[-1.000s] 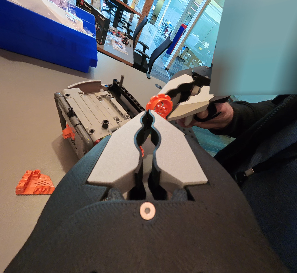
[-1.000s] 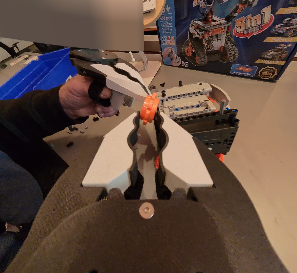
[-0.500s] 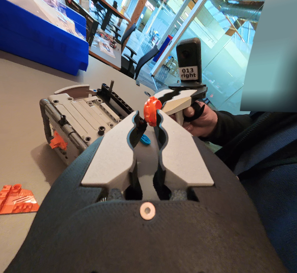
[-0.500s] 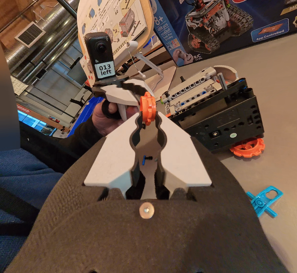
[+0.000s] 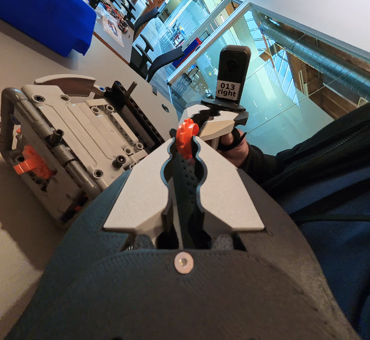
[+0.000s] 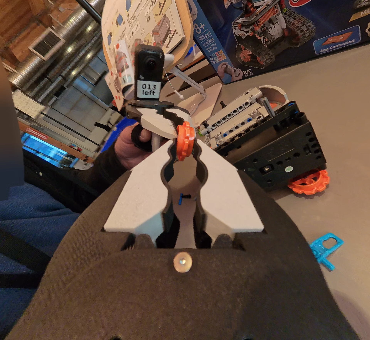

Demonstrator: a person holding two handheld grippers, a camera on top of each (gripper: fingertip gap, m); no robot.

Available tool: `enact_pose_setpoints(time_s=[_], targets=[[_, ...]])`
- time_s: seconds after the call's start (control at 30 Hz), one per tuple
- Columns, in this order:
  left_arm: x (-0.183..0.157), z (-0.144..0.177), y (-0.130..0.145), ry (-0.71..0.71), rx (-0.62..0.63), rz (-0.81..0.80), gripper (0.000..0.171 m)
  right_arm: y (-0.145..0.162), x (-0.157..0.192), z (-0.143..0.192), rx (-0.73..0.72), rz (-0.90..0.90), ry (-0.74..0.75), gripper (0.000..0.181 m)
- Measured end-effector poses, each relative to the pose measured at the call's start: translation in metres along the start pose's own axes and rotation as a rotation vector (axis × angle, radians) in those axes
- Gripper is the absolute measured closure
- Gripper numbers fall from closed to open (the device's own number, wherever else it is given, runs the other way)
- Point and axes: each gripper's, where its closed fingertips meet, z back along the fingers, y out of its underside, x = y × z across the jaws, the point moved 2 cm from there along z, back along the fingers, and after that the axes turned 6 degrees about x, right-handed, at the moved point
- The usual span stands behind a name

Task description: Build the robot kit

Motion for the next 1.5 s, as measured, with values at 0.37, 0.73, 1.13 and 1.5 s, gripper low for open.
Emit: enact_pose_setpoints(time_s=[0.37, 0.73, 1.13, 1.5], targets=[[-0.003, 0.0, -0.004, 0.058, -0.021, 0.103, 0.154, -0.004, -0.005, 0.007, -0.051, -0.21, -0.126, 0.168], [-0.008, 0.009, -0.001, 0.053, -0.031, 0.106, 0.169, 0.003, 0.002, 0.005, 0.01, -0.272, -0.179, 0.168], [-0.001, 0.007, -0.002, 0.016, -0.032, 0.126, 0.168, 0.003, -0.007, 0.004, -0.001, -0.376, -0.179, 0.168], [0.005, 0.003, -0.009, -0.005, -0.062, 0.144, 0.169, 0.001, -0.009, 0.005, -0.008, -0.421, -0.181, 0.168]])
